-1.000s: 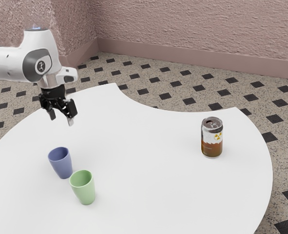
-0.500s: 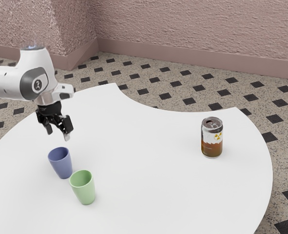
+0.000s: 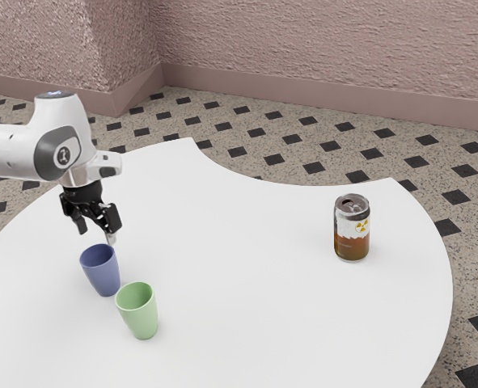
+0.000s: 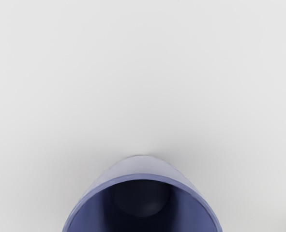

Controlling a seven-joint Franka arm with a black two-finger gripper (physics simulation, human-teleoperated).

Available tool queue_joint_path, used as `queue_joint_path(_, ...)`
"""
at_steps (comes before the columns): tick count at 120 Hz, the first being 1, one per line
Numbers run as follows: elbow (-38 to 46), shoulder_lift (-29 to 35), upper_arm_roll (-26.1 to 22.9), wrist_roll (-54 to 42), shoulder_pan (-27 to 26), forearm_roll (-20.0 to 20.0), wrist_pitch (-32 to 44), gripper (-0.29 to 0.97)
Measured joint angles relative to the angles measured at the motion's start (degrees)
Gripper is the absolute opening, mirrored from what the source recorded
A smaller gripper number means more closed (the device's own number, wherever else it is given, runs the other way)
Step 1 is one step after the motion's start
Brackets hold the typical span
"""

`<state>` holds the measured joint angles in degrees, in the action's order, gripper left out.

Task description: Place the left cup onto the right cup

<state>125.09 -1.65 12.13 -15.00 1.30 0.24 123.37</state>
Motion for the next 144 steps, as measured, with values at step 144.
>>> queue_joint_path(144,-0.4,-5.3,-0.1,-2.5,2.1,1.3,3.6,0.66)
